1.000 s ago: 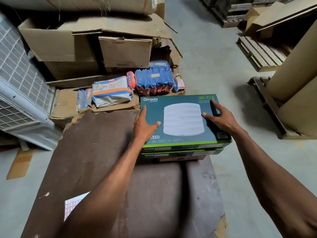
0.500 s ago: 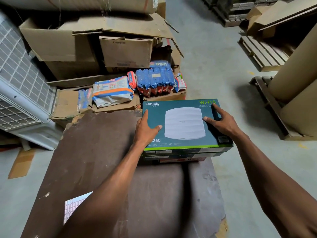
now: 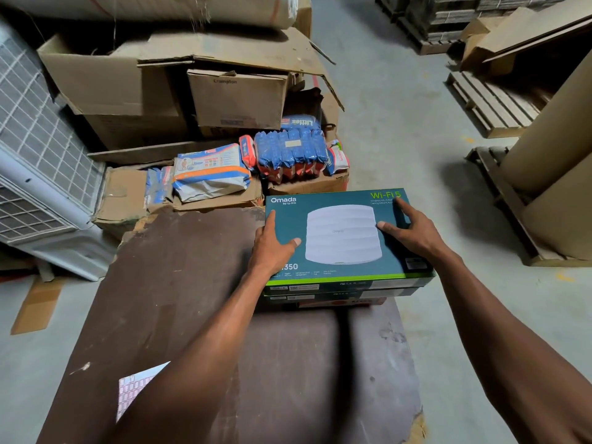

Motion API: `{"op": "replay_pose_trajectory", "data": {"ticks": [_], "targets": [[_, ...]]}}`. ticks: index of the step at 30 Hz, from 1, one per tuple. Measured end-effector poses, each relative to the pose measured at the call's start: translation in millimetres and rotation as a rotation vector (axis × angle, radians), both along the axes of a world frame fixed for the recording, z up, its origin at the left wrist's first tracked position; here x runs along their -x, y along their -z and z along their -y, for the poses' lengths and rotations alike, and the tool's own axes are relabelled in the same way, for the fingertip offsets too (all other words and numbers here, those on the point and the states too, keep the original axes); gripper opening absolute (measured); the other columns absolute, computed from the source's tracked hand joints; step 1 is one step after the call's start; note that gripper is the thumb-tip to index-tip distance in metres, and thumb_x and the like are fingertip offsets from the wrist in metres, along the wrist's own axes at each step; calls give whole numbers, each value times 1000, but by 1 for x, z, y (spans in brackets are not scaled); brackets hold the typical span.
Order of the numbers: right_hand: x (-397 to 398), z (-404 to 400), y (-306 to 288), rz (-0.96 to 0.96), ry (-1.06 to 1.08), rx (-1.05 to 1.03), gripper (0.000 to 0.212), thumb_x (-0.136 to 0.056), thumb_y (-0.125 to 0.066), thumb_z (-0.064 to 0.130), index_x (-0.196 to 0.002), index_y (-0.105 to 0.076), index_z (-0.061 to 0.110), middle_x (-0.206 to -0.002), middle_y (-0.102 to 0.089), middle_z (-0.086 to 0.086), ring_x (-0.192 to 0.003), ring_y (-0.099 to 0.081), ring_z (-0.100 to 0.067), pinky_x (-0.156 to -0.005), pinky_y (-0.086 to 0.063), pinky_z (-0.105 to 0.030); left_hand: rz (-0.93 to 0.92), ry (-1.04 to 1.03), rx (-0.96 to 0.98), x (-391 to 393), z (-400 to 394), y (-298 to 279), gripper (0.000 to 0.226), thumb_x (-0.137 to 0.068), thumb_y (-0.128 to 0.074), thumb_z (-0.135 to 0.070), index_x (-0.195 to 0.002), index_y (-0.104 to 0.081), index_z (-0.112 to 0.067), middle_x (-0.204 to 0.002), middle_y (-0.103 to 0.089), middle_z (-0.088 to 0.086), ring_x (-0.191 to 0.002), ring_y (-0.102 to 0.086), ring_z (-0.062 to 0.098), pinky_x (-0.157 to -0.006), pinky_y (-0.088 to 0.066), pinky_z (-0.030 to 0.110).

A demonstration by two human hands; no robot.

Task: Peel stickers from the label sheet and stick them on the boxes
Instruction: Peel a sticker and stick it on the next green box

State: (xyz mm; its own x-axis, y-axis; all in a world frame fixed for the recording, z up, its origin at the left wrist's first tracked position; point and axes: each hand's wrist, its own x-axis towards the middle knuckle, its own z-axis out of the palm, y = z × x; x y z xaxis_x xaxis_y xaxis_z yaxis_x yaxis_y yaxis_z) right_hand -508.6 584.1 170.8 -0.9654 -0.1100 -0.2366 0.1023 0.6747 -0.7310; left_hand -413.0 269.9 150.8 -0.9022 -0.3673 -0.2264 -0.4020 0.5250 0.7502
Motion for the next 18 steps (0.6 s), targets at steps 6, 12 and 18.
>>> {"op": "replay_pose_trajectory", "data": {"ticks": [6,12,18], "targets": [[-1,1,4,-6,-8,-16,87,-88,-75,53,-160,-32,33,-157,-48,-5,-137,-51,-32,-108,-44,-44,-3,-2,-3,-1,2,-2,93,-90,-75,-39,-162,-17,-31,-159,-36,8,-142,-42,28,-110,-42,43],[0,-5,8,14,-29,-17,99,-79,-69,73,-160,-27,37,-156,-46,-5,-136,-52,-31,-111,-47,-49,-17,17,6,-4,3,-2,93,-88,-74,-46,-161,-17,-36,-160,-34,6,-144,-40,28,-113,-42,48],[-6,-1,6,-18,-18,-46,89,-90,-69,59,-162,-23,34,-166,-26,-6,-148,-37,-32,-117,-37,-48,-21,19,19,-7,4,-4,94,-89,-73,-47,-162,-16,-33,-162,-30,5,-144,-40,27,-113,-42,48]]}}
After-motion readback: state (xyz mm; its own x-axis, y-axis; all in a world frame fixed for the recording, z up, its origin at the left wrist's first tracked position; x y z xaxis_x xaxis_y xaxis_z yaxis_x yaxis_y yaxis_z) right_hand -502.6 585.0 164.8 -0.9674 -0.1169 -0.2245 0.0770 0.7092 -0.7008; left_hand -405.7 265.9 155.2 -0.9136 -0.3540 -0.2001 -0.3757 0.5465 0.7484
